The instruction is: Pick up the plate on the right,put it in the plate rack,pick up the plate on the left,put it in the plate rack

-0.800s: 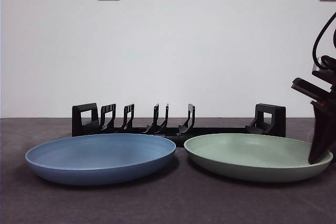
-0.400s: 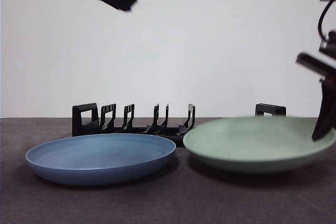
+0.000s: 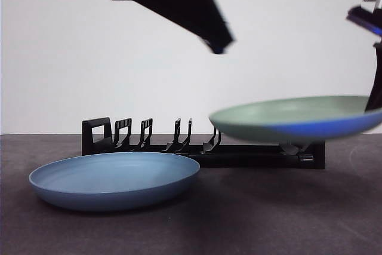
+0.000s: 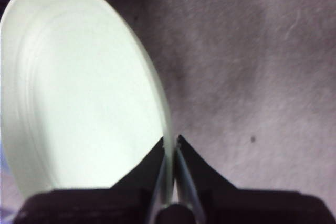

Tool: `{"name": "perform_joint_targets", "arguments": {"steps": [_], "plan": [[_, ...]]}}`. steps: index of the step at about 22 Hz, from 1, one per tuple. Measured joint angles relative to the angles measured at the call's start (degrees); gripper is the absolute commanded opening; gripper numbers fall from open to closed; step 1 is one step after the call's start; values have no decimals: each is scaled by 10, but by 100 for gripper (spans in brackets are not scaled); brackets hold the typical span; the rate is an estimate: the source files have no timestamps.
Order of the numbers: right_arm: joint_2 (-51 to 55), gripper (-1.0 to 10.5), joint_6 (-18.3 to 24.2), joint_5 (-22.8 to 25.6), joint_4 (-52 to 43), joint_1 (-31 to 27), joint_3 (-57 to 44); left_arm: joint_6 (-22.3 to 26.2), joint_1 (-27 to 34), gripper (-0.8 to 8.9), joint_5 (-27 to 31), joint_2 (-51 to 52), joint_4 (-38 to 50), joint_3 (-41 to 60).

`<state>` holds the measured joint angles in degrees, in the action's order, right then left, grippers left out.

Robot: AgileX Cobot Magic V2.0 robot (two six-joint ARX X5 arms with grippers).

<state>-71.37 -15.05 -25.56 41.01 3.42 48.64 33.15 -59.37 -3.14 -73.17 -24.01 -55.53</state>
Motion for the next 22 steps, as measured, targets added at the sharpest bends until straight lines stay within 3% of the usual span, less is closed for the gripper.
{"name": "perform_joint_targets", "arguments": {"steps": [7, 14, 21, 22], "plan": [[4, -17, 0, -78, 10, 5, 24, 31, -25, 343, 2, -47, 29, 0], [5, -17, 0, -88, 14, 15, 25, 40, -25, 336, 46, -68, 33, 0], [5, -17, 2, -114, 14, 15, 25, 46, -25, -12, 47, -68, 62, 0], [5, -17, 3, -114, 14, 15, 25, 49, -25, -12, 47, -68, 62, 0]]}}
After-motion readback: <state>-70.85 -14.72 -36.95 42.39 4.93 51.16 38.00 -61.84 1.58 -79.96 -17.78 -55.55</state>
